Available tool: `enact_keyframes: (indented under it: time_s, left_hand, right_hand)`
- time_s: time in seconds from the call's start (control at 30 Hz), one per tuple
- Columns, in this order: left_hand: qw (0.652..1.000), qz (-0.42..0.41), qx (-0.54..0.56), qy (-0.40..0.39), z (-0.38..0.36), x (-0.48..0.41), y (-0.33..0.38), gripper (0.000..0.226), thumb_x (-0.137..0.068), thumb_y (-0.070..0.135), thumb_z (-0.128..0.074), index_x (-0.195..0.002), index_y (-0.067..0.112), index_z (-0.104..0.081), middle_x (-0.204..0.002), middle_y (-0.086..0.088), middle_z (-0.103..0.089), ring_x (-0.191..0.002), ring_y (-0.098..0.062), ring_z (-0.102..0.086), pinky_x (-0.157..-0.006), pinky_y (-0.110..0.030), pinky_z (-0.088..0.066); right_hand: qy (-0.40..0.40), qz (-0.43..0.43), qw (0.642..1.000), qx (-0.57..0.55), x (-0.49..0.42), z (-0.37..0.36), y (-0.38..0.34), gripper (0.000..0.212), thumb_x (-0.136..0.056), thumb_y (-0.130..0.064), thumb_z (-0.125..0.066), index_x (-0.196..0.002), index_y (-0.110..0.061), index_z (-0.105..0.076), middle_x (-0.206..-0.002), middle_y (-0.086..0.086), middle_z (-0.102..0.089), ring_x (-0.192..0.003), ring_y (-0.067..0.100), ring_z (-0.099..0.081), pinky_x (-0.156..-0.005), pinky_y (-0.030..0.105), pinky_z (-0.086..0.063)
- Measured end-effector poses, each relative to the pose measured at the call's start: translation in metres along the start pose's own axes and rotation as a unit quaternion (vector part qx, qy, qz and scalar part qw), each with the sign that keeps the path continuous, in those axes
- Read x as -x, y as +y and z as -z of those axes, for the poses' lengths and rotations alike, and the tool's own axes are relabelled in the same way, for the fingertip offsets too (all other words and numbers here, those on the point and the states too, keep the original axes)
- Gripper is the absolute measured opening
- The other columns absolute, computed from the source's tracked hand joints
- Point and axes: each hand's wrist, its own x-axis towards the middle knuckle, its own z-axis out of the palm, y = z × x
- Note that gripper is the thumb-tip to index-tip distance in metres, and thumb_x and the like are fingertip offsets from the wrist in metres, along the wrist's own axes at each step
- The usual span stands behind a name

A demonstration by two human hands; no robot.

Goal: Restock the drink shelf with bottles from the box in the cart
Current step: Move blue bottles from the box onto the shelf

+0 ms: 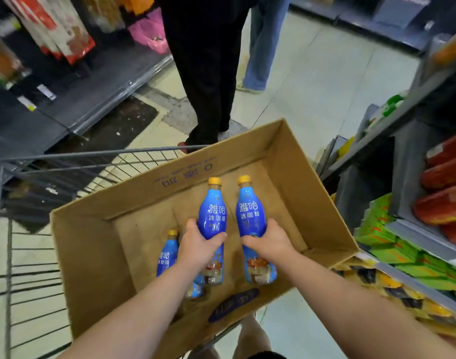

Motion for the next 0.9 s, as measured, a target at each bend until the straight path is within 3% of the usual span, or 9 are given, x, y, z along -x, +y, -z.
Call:
enact_keyframes:
  time_s: [0.13, 0.27, 0.33, 0.53, 0.7, 0.9]
  left_hand:
    - [0.998, -0.055, -0.007, -0.01, 0.007, 0.01, 0.028, 0.051, -0.067, 0.034, -0.08, -0.099, 0.021, -0.043, -0.093, -0.001, -0.061, -0.088, -0.025, -0.061, -0.078, -0.036, -0.048]
    - [0.995, -0.091, 0.006, -0.036, 0.002, 0.027, 0.049, 0.049, -0.069, 0.03, -0.08, -0.1, 0.019, -0.043, -0.094, -0.003, -0.06, -0.086, -0.025, -0.06, -0.079, -0.037, -0.05]
    - [0.994, -0.104, 0.007, -0.04, -0.004, 0.039, 0.057, 0.049, -0.069, 0.03, -0.08, -0.1, 0.018, -0.044, -0.095, -0.004, -0.06, -0.087, -0.026, -0.059, -0.08, -0.037, -0.049]
    - [0.985, -0.149, 0.029, -0.076, -0.029, 0.086, 0.076, 0.046, -0.07, 0.027, -0.08, -0.1, 0.015, -0.048, -0.09, -0.002, -0.061, -0.08, -0.021, -0.061, -0.072, -0.033, -0.049]
    - [0.97, -0.213, 0.022, -0.113, -0.064, 0.144, 0.083, 0.046, -0.07, 0.023, -0.08, -0.101, 0.018, -0.046, -0.086, 0.006, -0.057, -0.076, -0.015, -0.057, -0.068, -0.026, -0.039]
    - [0.944, -0.264, 0.015, -0.198, -0.133, 0.266, 0.077, 0.044, -0.071, 0.022, -0.079, -0.1, 0.021, -0.047, -0.088, 0.007, -0.06, -0.08, -0.015, -0.06, -0.073, -0.03, -0.045]
  right_hand:
    - [0.046, 0.008, 0.998, -0.046, 0.026, 0.017, -0.006, 0.045, -0.066, -0.037, -0.075, -0.094, -0.022, -0.043, -0.078, -0.014, -0.049, -0.065, -0.002, -0.048, -0.049, 0.016, -0.036]
    - [0.093, 0.001, 0.989, -0.118, 0.051, 0.032, -0.001, 0.049, -0.064, -0.036, -0.078, -0.098, -0.021, -0.045, -0.087, -0.009, -0.055, -0.084, 0.013, -0.059, -0.076, 0.032, -0.053]
    - [0.113, 0.0, 0.983, -0.141, 0.064, 0.041, 0.006, 0.049, -0.063, -0.038, -0.079, -0.096, -0.025, -0.044, -0.087, -0.011, -0.055, -0.086, 0.012, -0.06, -0.079, 0.034, -0.054]
    - [0.173, 0.009, 0.966, -0.191, 0.106, 0.069, 0.039, 0.049, -0.062, -0.039, -0.078, -0.096, -0.025, -0.046, -0.087, -0.014, -0.056, -0.078, 0.003, -0.058, -0.062, 0.022, -0.049]
    - [0.229, 0.018, 0.953, -0.199, 0.16, 0.099, 0.091, 0.039, -0.062, -0.036, -0.078, -0.081, -0.031, -0.043, -0.08, -0.019, -0.053, -0.068, -0.005, -0.053, -0.048, 0.01, -0.036]
    - [0.309, -0.005, 0.922, -0.233, 0.271, 0.139, 0.201, 0.036, -0.063, -0.035, -0.077, -0.08, -0.029, -0.046, -0.079, -0.018, -0.054, -0.068, -0.007, -0.051, -0.051, 0.012, -0.036]
